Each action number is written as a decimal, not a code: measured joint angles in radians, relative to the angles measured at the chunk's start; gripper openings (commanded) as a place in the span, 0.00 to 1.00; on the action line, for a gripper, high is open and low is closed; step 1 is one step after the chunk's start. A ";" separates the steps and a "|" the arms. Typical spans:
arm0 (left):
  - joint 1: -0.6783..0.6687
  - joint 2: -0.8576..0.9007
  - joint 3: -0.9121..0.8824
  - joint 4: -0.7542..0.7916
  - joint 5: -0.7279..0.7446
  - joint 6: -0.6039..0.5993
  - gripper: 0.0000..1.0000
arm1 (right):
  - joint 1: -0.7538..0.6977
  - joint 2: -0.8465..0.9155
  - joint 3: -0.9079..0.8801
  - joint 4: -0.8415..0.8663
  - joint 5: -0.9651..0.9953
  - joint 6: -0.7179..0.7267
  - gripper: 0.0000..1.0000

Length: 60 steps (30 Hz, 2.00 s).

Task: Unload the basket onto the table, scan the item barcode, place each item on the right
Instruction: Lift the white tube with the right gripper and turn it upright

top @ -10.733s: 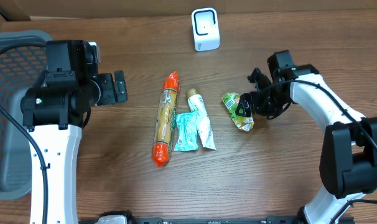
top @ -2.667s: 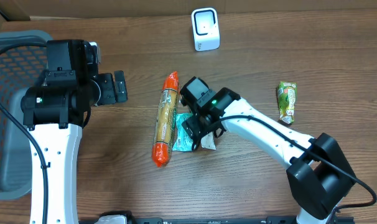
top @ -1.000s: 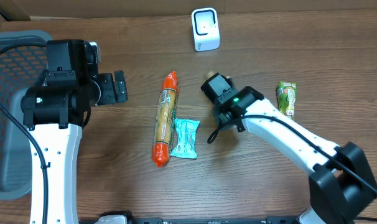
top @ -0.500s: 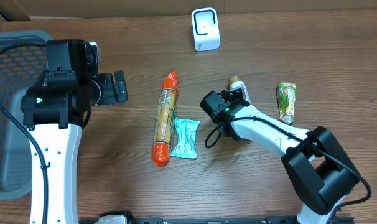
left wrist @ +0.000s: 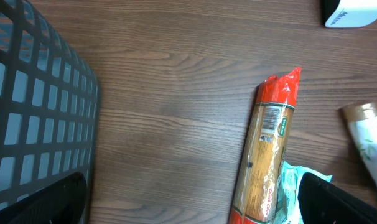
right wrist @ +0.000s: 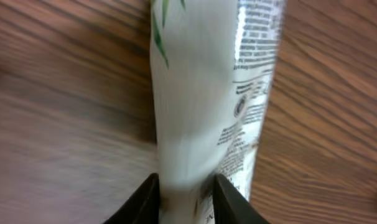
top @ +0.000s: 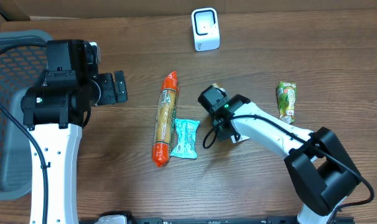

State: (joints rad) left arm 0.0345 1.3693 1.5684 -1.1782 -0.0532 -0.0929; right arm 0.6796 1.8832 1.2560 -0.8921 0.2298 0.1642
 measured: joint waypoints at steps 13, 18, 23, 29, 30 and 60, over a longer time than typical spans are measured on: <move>0.000 0.000 0.000 0.000 0.000 0.000 0.99 | -0.158 -0.128 0.252 -0.115 -0.187 0.041 0.87; 0.000 0.000 0.000 0.000 0.000 0.000 1.00 | -0.175 -0.089 0.198 -0.087 -0.281 -0.020 0.98; 0.000 0.000 0.000 0.000 0.000 0.000 1.00 | -0.174 -0.011 0.129 -0.056 -0.336 -0.149 1.00; 0.000 0.000 0.000 0.000 0.000 0.000 1.00 | -0.213 0.053 0.122 0.019 -0.449 -0.312 0.98; 0.000 0.000 0.000 0.000 0.000 0.000 1.00 | -0.232 0.062 0.122 0.024 -0.481 -0.337 0.97; 0.000 0.000 0.000 0.000 0.000 0.000 1.00 | -0.371 0.251 0.130 0.033 -0.944 -0.513 0.04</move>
State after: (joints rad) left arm 0.0345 1.3693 1.5684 -1.1782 -0.0532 -0.0929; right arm 0.3088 2.1345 1.3861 -0.8593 -0.7143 -0.3492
